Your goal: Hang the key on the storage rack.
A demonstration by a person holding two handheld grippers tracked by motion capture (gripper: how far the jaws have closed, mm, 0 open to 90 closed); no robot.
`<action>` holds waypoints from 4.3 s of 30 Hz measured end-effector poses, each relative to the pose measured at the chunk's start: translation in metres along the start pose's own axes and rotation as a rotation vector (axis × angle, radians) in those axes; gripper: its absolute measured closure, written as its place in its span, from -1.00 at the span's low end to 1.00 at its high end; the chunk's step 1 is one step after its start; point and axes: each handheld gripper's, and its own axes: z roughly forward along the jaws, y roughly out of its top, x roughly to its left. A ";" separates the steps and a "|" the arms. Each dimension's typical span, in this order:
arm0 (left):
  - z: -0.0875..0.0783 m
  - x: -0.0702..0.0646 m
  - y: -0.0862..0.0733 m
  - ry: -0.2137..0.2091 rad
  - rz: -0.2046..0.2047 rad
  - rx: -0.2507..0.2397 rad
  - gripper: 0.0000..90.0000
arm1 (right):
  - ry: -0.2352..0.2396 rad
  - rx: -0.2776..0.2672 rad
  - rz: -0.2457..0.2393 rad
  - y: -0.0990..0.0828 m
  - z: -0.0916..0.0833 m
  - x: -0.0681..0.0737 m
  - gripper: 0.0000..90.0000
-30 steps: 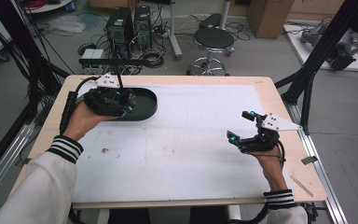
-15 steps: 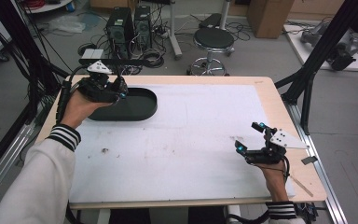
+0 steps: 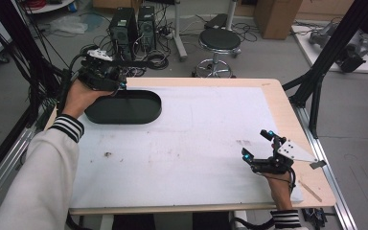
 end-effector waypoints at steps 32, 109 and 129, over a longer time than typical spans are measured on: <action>0.024 0.015 0.027 0.089 -0.041 0.095 0.08 | -0.049 -0.075 0.054 -0.014 -0.007 -0.003 -0.99; 0.047 0.014 -0.003 0.127 -0.134 0.175 0.08 | -0.023 -0.021 0.060 -0.024 0.002 -0.001 -0.99; 0.078 0.015 -0.035 0.077 -0.131 0.183 0.08 | -0.024 -0.023 0.078 -0.024 0.002 -0.002 -0.99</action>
